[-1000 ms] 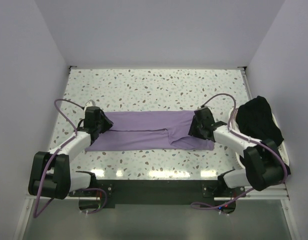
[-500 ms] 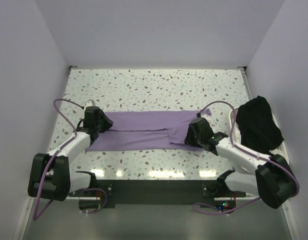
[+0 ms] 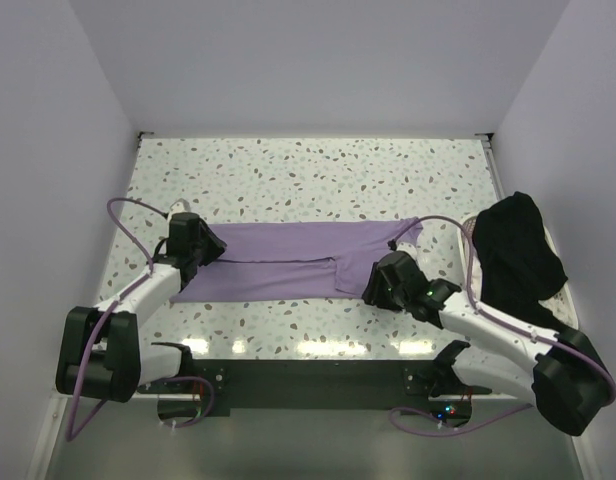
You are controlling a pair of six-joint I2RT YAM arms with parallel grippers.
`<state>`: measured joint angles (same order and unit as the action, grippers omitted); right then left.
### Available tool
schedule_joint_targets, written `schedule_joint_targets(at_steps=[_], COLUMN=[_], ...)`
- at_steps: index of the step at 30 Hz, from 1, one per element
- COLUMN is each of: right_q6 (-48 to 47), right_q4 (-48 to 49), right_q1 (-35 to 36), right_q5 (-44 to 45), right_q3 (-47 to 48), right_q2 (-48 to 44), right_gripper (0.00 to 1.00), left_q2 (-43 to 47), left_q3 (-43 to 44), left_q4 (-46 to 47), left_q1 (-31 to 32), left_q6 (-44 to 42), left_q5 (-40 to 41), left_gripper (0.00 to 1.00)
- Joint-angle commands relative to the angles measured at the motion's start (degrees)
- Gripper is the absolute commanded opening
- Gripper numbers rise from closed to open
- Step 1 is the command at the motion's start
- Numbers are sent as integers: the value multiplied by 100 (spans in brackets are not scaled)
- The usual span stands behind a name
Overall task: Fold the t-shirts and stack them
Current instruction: Fold the tshirt
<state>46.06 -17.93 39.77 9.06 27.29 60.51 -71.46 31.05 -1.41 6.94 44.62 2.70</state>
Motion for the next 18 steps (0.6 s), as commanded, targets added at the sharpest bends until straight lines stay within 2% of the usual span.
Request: schedule_joint_targets(at_steps=[1, 5, 8, 12, 18], right_q6=[70, -80, -325, -510, -283], right_q4=[-403, -746, -870, -502, 325], right_q1=[22, 22, -161, -452, -417], right_q5=[289, 701, 1019, 633, -79], right_q3=[311, 689, 1031, 1173, 656], right_q2=[-337, -523, -94, 889, 1402], right_gripper=[47, 47, 46, 44, 41], left_q2=[124, 133, 124, 106, 133], left_q3=[77, 94, 94, 164, 235], left_q4=[150, 150, 158, 150, -61], left_q1=[36, 44, 44, 44, 44], left_q6=[56, 55, 73, 47, -24], left_q5=[-15, -6, -41, -41, 46], left_gripper=[30, 30, 30, 30, 30])
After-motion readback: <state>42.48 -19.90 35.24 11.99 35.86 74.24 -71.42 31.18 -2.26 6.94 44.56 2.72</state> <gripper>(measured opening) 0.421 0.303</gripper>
